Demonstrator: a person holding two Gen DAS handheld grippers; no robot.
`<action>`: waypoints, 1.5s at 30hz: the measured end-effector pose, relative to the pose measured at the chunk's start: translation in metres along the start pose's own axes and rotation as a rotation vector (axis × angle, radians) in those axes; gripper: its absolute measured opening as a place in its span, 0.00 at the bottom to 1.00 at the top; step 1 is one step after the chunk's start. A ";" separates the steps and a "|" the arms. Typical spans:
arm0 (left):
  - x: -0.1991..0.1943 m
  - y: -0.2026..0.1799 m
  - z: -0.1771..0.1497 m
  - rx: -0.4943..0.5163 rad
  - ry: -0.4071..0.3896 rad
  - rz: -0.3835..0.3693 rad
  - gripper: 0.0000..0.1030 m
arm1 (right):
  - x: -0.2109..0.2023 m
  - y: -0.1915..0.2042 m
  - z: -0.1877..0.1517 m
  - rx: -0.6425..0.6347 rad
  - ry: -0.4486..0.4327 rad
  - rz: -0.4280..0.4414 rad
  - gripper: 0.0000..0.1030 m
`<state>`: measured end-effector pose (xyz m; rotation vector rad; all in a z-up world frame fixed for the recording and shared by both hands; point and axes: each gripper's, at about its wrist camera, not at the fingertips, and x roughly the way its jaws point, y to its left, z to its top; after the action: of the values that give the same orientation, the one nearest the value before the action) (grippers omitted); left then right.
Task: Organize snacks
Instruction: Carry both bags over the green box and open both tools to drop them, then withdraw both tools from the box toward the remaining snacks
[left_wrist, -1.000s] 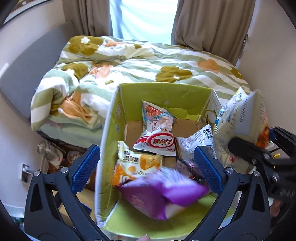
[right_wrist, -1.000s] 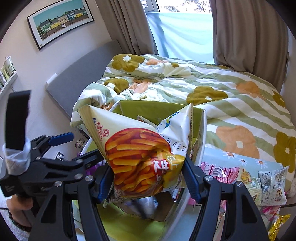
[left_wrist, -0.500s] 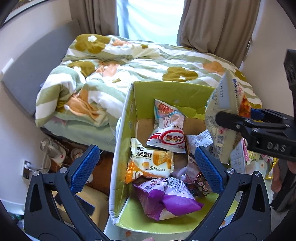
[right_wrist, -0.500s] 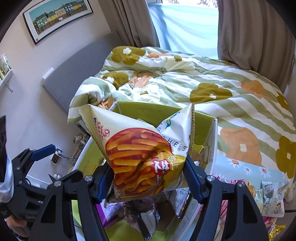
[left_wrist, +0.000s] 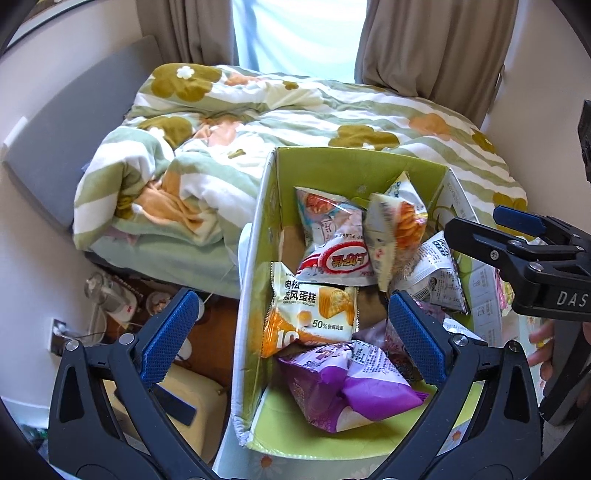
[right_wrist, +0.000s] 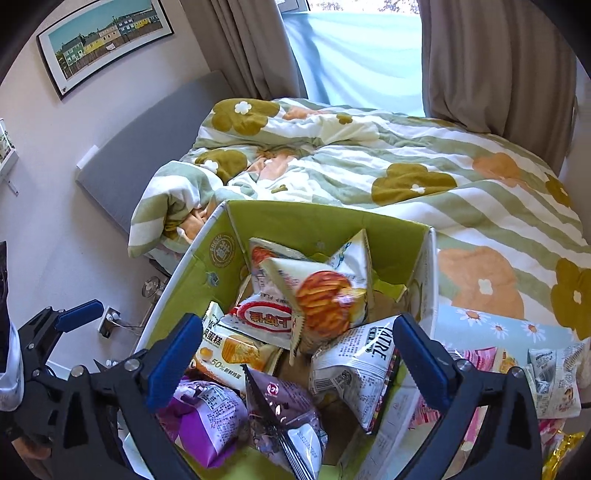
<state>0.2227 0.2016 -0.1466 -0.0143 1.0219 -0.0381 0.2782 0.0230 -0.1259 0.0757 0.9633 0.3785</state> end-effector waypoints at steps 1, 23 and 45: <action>-0.001 -0.001 0.000 -0.002 -0.002 -0.002 0.99 | -0.003 0.000 0.000 -0.001 -0.004 -0.001 0.99; -0.085 -0.109 -0.022 0.026 -0.104 -0.025 0.99 | -0.145 -0.048 -0.049 -0.001 -0.142 0.000 1.00; -0.028 -0.318 -0.093 0.095 0.000 -0.183 0.99 | -0.218 -0.236 -0.181 0.166 -0.135 -0.273 1.00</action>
<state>0.1205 -0.1145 -0.1622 -0.0210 1.0155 -0.2535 0.0856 -0.2916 -0.1124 0.1172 0.8565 0.0412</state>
